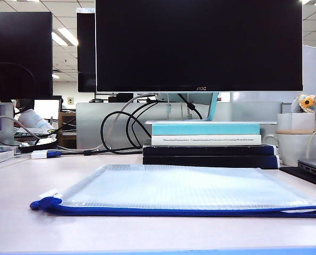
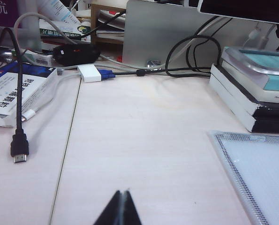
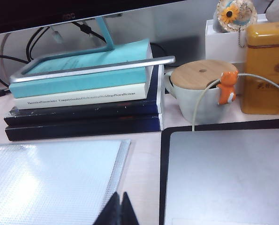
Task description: Pick up the transparent plastic file bag with a blue zipper and close its zipper.
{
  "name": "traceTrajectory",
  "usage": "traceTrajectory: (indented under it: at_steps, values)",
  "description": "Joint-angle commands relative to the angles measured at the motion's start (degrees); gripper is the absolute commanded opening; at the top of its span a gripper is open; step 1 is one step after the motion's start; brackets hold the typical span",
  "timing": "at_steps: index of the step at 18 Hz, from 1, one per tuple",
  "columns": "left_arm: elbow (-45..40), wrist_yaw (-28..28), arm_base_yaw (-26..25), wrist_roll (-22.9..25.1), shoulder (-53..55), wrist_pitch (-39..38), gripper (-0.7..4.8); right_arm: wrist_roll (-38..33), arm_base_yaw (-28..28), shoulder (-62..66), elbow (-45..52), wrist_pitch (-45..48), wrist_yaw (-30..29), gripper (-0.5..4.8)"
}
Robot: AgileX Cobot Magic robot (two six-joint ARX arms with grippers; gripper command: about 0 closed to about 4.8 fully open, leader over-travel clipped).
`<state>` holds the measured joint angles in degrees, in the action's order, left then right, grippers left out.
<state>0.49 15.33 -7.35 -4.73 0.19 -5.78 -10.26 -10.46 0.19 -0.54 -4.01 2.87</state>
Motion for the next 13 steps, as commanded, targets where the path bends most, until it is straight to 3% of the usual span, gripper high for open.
traceTrajectory:
  at_steps: [1, 3, 6, 11, 13]
  values:
    - [0.13, -0.09, -0.07, -0.22, -0.15, 0.33, -0.05, -0.22, 0.04, -0.09, -0.24, -0.02, 1.49, -0.01]
    - [0.13, -0.07, -0.07, -0.46, -0.15, 0.33, -0.05, -0.26, 0.04, -0.09, -0.24, -0.09, 1.51, -0.01]
    - [1.16, 1.38, -0.07, -8.74, -0.15, 1.16, -0.05, -3.65, -0.02, -0.09, -2.89, 1.25, -0.22, -0.01]
    - [9.46, -1.18, -0.07, -8.66, 0.57, -1.25, -0.05, -3.19, 0.0, 1.2, -14.23, 1.25, 9.11, -0.02]
    - [12.48, -1.03, -0.07, -6.64, 2.64, -3.8, -0.05, -3.23, -0.04, 4.72, -16.83, 1.27, 8.07, -0.02]
